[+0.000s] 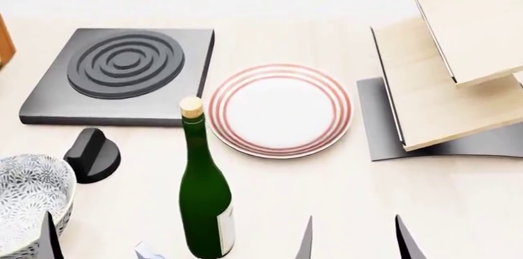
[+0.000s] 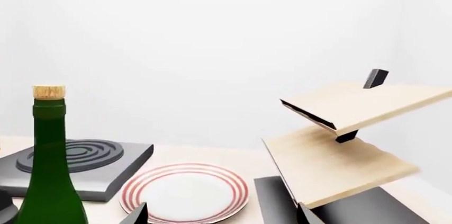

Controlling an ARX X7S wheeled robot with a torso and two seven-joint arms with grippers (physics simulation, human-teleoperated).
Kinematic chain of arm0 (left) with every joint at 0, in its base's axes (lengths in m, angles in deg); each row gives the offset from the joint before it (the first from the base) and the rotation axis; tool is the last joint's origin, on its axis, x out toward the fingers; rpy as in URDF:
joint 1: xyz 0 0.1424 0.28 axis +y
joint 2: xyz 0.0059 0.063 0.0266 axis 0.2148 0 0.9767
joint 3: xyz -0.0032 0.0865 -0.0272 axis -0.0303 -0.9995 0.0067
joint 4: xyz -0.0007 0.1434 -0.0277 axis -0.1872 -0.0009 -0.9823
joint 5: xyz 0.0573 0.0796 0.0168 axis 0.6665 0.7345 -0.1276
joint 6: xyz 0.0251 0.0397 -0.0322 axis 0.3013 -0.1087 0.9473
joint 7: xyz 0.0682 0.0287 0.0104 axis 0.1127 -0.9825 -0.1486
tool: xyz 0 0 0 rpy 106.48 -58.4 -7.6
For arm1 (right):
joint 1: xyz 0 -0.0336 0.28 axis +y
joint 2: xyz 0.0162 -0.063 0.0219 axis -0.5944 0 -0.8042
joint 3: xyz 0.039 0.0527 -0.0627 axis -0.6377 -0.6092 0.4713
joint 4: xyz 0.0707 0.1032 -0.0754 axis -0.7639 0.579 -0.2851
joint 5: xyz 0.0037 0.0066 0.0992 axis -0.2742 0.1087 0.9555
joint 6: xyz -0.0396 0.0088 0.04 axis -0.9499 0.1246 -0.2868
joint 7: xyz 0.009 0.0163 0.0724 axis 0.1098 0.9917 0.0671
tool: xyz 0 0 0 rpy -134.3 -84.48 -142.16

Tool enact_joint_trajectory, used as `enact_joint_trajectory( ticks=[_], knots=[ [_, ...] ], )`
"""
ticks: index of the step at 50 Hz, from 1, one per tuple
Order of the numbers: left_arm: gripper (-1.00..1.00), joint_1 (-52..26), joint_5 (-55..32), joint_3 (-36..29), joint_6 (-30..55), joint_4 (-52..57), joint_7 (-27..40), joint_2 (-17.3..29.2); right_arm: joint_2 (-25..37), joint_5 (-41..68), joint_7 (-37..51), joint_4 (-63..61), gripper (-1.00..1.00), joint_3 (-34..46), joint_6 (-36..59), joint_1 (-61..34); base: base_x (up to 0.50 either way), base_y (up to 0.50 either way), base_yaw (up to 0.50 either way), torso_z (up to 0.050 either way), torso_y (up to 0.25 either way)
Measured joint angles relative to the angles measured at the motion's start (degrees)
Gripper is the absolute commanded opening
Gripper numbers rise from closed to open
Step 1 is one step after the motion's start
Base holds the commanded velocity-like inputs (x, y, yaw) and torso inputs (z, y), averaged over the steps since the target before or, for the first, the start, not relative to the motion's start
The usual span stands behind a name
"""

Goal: Pick up the akita bowl and put it on the plate.

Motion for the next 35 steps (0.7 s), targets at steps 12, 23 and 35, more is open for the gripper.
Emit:
enact_joint_trajectory(
  ticks=[12, 23, 35],
  knots=[
    [1.00, 0.1, -0.1, -0.3, -0.3, -0.2, 0.3, 0.3, 0.5, 0.1, 0.5, 0.2, 1.00, 0.7, -0.4, 0.0, 0.14, 0.00, 0.00, 0.000, 0.000],
    [1.00, 0.1, -0.3, -0.5, -0.4, -0.3, 0.6, 0.6, 0.9, 0.2, 0.9, 0.3, 1.00, 1.2, -0.6, -0.1, 0.14, 0.00, 0.00, 0.000, 0.000],
    [1.00, 0.1, -0.5, -0.7, -0.5, -0.3, 0.9, 0.9, 1.3, 0.3, 1.3, 0.4, 1.00, 1.8, -0.7, -0.2, 0.14, 0.00, 0.00, 0.000, 0.000]
  ],
)
